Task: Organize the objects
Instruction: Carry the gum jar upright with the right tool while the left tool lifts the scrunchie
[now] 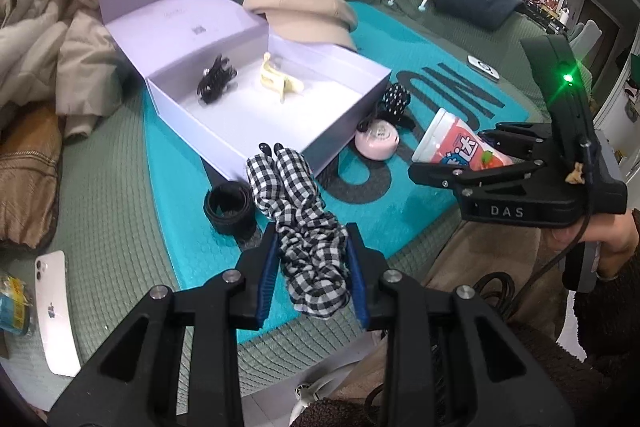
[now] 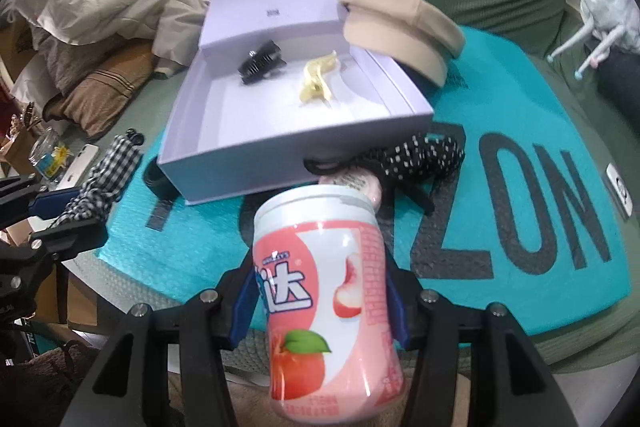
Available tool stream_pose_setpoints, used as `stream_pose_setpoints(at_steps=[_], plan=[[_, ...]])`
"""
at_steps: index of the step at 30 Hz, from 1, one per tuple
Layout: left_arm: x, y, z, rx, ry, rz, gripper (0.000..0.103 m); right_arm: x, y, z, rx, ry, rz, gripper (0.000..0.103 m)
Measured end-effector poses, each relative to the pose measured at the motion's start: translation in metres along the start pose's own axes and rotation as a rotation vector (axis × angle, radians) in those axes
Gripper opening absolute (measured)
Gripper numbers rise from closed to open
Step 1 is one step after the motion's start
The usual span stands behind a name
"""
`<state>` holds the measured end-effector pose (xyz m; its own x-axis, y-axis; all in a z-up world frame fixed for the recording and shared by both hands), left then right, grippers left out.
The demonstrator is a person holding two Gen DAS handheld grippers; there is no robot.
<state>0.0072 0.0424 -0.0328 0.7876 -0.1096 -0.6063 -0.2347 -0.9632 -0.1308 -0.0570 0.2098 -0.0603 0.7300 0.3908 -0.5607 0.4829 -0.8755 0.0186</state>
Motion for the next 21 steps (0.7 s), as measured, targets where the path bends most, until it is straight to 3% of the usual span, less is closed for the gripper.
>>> stream_pose_setpoints(at_steps=[21], plan=[[-0.040,0.002,-0.003,0.017,-0.034,-0.005,0.029,-0.038,0.024,-0.042,-0.042,-0.069,-0.079,0.055]])
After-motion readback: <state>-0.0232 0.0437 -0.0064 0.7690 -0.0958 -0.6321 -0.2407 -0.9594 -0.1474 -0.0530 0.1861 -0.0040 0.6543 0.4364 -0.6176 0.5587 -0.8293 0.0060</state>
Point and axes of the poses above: each gripper's, at about its wrist camera, not at the fingertips, and z roughly the way its jaws point, y to its left, x to its underside, the point moved 1 cm from there along z, roughly the way its jaws point, and after that the axes turned 3 degrees about -z, right-handed, at the moved point
